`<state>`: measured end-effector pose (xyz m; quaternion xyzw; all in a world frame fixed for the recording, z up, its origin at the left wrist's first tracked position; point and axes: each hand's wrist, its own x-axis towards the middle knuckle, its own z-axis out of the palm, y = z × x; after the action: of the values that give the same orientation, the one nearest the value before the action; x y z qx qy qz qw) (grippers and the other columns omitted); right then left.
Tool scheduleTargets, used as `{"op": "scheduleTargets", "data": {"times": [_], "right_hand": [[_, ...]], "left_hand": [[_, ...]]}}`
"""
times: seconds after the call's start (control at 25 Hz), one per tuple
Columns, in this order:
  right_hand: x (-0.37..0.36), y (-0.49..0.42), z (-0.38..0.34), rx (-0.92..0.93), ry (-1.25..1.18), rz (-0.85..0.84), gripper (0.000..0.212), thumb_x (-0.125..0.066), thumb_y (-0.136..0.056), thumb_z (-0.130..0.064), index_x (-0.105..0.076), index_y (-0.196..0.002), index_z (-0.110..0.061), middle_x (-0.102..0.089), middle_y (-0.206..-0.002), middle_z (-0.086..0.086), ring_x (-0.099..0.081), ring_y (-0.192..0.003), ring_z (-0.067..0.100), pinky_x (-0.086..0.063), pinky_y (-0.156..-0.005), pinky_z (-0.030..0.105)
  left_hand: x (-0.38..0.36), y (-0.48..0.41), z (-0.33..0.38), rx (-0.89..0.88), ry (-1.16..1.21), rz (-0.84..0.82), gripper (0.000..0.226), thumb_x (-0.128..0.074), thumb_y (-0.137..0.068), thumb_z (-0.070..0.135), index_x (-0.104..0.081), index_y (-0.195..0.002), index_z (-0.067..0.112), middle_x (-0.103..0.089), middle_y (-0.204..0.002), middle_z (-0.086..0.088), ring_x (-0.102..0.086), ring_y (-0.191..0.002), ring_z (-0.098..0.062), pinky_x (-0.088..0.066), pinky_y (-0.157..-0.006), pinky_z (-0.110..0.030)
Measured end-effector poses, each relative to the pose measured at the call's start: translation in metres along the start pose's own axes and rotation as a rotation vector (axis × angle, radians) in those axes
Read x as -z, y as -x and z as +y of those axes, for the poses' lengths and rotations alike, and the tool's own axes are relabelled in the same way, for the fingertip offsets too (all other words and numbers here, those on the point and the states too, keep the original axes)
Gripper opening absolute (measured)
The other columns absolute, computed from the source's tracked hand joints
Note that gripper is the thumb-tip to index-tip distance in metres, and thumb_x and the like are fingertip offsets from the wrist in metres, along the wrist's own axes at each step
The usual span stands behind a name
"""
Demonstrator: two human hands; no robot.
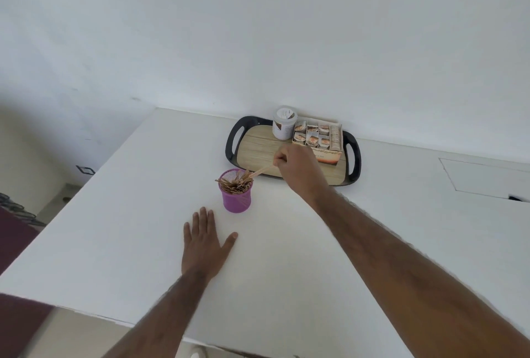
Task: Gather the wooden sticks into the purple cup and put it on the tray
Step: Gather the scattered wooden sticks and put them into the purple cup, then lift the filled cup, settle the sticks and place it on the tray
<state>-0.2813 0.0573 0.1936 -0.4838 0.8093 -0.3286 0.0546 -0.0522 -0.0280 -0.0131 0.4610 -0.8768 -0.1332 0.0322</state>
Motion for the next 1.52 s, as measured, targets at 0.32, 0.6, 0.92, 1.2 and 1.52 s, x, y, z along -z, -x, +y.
{"op": "scheduleTargets", "data": {"times": [0.32, 0.6, 0.92, 1.2, 1.52], "right_hand": [[-0.051, -0.035, -0.048, 0.253, 0.485, -0.173, 0.020, -0.053, -0.090, 0.005, -0.067, -0.097, -0.008, -0.065, -0.095, 0.008, -0.062, -0.080, 0.024, -0.040, -0.062, 0.032], [-0.081, -0.040, -0.029, 0.306, 0.411, -0.293, 0.018, -0.053, -0.100, -0.016, -0.069, -0.109, -0.013, -0.064, -0.110, 0.003, -0.064, -0.093, 0.022, -0.052, -0.073, 0.036], [-0.086, 0.025, 0.046, -0.213, -0.044, -0.070, 0.037, -0.067, -0.094, -0.017, -0.062, -0.131, -0.015, -0.063, -0.131, 0.002, -0.061, -0.111, 0.015, -0.047, -0.093, 0.028], [-0.135, 0.032, 0.043, -0.412, -0.245, -0.330, 0.103, -0.087, -0.077, -0.034, -0.026, -0.159, -0.017, -0.034, -0.162, 0.001, -0.033, -0.147, 0.020, -0.033, -0.118, 0.037], [-0.151, 0.015, 0.038, -0.442, -0.690, -0.090, 0.084, -0.095, -0.056, -0.010, -0.054, -0.127, -0.030, -0.069, -0.117, -0.012, -0.065, -0.111, 0.009, -0.059, -0.089, 0.030]], "left_hand": [[0.005, -0.004, 0.003, -0.012, 0.020, -0.014, 0.092, -0.018, -0.096, 0.072, 0.000, -0.162, 0.011, 0.008, -0.171, -0.007, 0.013, -0.157, -0.025, 0.006, -0.127, -0.045], [0.003, -0.005, 0.001, -0.016, 0.041, -0.013, 0.089, -0.017, -0.097, 0.069, 0.002, -0.162, 0.011, 0.011, -0.170, -0.006, 0.016, -0.156, -0.023, 0.008, -0.126, -0.044], [0.003, -0.013, 0.001, -0.021, 0.152, 0.001, 0.090, -0.033, -0.097, 0.067, -0.001, -0.163, 0.014, 0.005, -0.171, -0.003, 0.011, -0.157, -0.019, 0.007, -0.126, -0.037], [0.021, -0.059, 0.020, -0.098, 0.585, 0.041, 0.091, -0.078, -0.082, 0.046, -0.028, -0.156, 0.028, -0.045, -0.154, 0.010, -0.041, -0.137, -0.010, -0.030, -0.120, -0.037], [0.029, -0.075, 0.035, -0.094, 0.848, -0.052, 0.066, -0.082, -0.080, 0.035, -0.048, -0.136, 0.042, -0.055, -0.134, 0.019, -0.054, -0.123, -0.004, -0.048, -0.098, -0.023]]}}
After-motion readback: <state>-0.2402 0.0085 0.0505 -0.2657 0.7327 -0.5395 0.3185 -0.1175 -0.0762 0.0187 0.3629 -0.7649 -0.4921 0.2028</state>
